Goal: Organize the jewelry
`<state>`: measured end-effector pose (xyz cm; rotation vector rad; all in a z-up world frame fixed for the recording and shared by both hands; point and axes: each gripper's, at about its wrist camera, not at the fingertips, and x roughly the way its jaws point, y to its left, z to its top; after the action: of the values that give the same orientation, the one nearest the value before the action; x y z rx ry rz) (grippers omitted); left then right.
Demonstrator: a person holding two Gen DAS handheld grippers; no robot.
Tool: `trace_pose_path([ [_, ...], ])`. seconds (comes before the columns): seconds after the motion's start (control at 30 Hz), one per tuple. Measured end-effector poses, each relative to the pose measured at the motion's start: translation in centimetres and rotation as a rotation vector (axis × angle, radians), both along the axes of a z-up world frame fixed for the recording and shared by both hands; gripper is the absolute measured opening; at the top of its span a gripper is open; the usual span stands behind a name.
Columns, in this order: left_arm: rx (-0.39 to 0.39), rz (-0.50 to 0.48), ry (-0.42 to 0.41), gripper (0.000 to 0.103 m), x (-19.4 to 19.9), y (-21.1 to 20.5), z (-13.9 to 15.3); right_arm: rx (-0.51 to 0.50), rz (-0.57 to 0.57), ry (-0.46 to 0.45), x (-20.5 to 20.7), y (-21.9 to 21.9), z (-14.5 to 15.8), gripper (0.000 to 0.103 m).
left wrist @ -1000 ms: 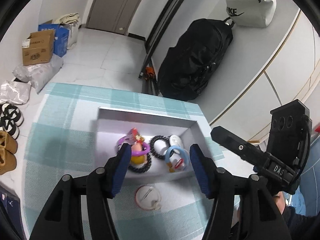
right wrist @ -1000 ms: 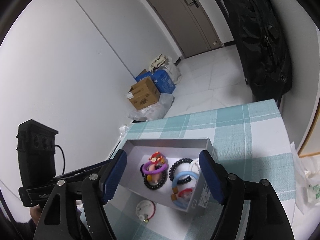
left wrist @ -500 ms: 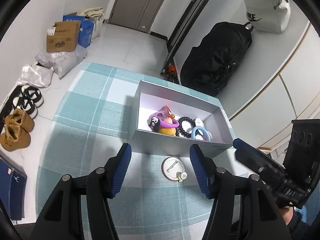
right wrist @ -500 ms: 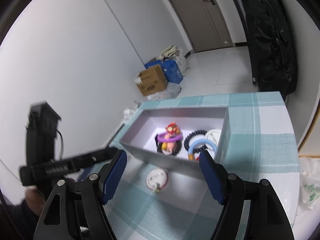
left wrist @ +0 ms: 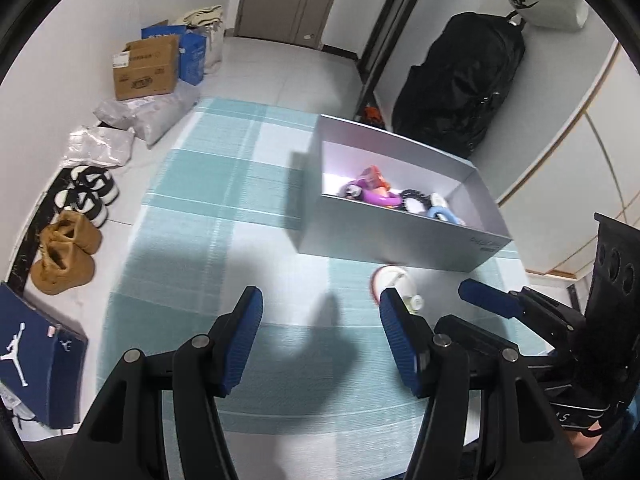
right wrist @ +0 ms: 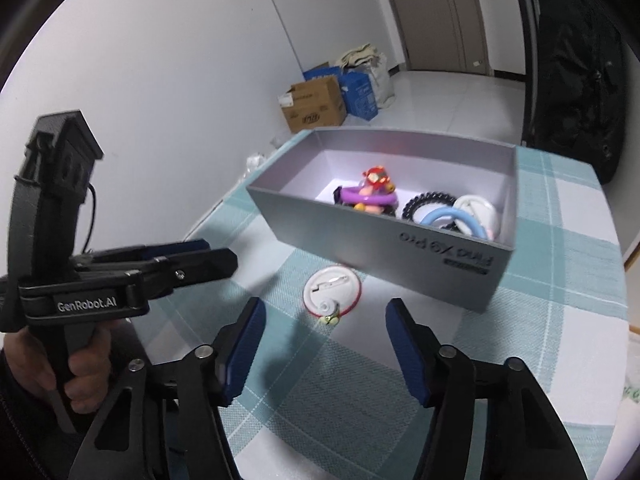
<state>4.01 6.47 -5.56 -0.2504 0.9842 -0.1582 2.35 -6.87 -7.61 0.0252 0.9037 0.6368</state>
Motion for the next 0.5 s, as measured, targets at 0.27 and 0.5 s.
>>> trace_pose_path([
  [0.27,-0.041,0.046,0.025,0.056,-0.3,1.5,-0.5,-0.052,0.018,0.003,-0.1,1.0,-1.0,0.037],
  [0.5,-0.05,0.052,0.034,0.056,-0.2,1.7,-0.7,-0.081,0.001,-0.002,0.4,1.6,-1.4,0.026],
])
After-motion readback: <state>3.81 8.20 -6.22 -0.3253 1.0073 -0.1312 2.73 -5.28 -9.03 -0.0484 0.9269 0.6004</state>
